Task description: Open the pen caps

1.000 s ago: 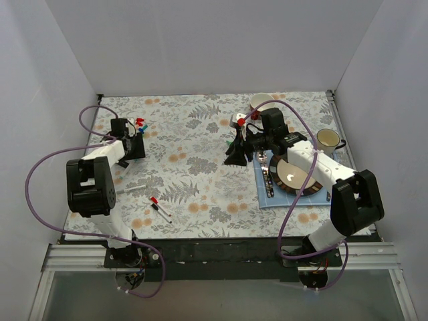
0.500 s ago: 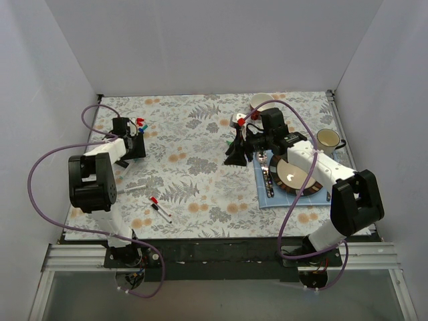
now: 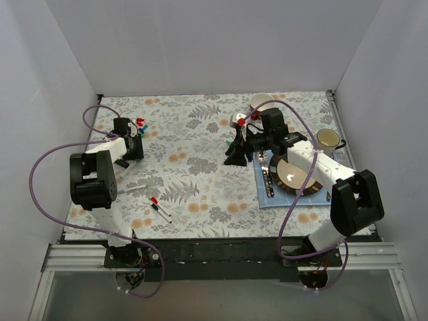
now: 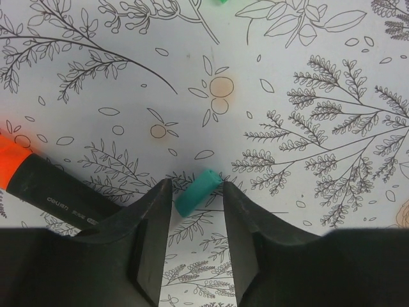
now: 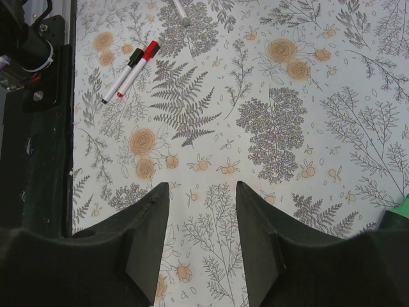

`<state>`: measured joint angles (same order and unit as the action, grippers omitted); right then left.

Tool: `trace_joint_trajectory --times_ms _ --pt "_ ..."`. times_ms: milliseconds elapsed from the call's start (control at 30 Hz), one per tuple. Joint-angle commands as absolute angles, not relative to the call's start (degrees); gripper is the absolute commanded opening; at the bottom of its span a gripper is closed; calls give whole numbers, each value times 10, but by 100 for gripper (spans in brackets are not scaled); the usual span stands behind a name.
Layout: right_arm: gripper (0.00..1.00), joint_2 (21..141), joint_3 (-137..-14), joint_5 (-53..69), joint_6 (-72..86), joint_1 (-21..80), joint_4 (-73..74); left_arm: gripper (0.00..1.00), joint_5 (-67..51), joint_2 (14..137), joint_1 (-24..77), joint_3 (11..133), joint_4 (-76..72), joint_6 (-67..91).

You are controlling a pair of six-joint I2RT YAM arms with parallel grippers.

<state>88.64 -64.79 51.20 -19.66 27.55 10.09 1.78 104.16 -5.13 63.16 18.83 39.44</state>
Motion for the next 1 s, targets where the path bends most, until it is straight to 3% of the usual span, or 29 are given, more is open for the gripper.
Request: trace_joint_trajectory --times_ms 0,467,967 --pt "54 887 -649 529 -196 278 87 33 32 1027 -48 630 186 395" --pt "54 889 -649 533 -194 278 87 16 1 1008 -43 627 161 438" --pt "54 911 -648 541 -192 291 87 4 -147 894 -40 523 6 606"
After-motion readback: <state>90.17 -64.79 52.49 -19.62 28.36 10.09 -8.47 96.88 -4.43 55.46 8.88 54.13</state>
